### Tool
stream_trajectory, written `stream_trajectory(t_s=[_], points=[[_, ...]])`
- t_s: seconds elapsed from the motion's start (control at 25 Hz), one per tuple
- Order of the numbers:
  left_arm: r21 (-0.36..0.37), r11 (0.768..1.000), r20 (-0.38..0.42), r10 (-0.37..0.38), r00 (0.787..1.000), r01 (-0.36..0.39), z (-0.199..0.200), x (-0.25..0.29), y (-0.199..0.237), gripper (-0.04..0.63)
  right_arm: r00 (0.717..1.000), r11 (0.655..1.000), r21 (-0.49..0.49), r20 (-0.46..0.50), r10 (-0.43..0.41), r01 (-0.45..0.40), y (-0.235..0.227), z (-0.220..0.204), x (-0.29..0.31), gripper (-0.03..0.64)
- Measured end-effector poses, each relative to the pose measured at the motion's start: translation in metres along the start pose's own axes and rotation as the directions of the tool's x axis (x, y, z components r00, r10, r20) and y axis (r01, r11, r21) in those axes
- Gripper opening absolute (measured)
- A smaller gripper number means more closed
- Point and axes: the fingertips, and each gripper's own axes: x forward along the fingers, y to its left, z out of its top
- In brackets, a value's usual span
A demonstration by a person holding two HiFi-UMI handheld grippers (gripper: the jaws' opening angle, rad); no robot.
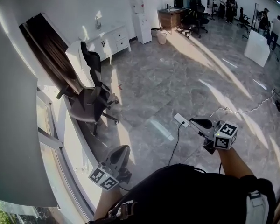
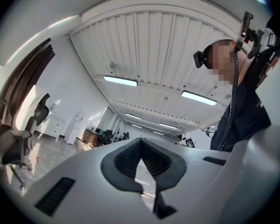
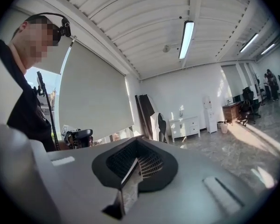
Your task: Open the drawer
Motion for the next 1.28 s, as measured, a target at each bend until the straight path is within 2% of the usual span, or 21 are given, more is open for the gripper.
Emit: stream_trajectory(t_s=[0.2, 0.4, 0.52, 0.64, 0.92, 1.12, 1.28], points=[[0.025, 0.998, 0.014, 0.063, 0.998, -0.063, 0.001, 0.019, 0.021, 0.000, 0.996, 0.996, 0.010, -0.016, 0.092, -0.092, -0.033, -0.007, 0.039, 0.002], [0.058, 0.983, 0.033, 0.175, 0.984, -0.176, 0.008, 0.051, 0.041, 0.000, 0.985, 0.984, 0.045, 0.016, 0.170, -0.171, -0.096, 0.016, 0.070, 0.002], [0.066, 0.976, 0.057, 0.206, 0.977, -0.210, 0.009, 0.094, 0.045, 0.000, 0.973, 0.974, 0.000, 0.021, 0.228, -0.228, -0.136, 0.041, 0.077, 0.002], [0.073, 0.975, 0.067, 0.205, 0.976, -0.210, 0.003, 0.150, 0.042, 0.000, 0.965, 0.965, -0.009, 0.019, 0.263, -0.263, -0.180, 0.057, 0.073, 0.002], [0.078, 0.978, 0.039, 0.192, 0.981, -0.194, -0.025, 0.244, 0.042, 0.000, 0.972, 0.971, 0.040, 0.038, 0.233, -0.235, -0.282, 0.059, 0.048, 0.002], [0.076, 0.980, 0.005, 0.185, 0.983, -0.184, -0.037, 0.286, 0.051, 0.000, 0.977, 0.976, 0.064, 0.036, 0.208, -0.210, -0.325, 0.045, 0.031, 0.002], [0.065, 0.989, -0.017, 0.132, 0.991, -0.131, -0.040, 0.319, 0.062, 0.000, 0.987, 0.983, 0.086, 0.044, 0.157, -0.160, -0.353, 0.044, 0.024, 0.002]])
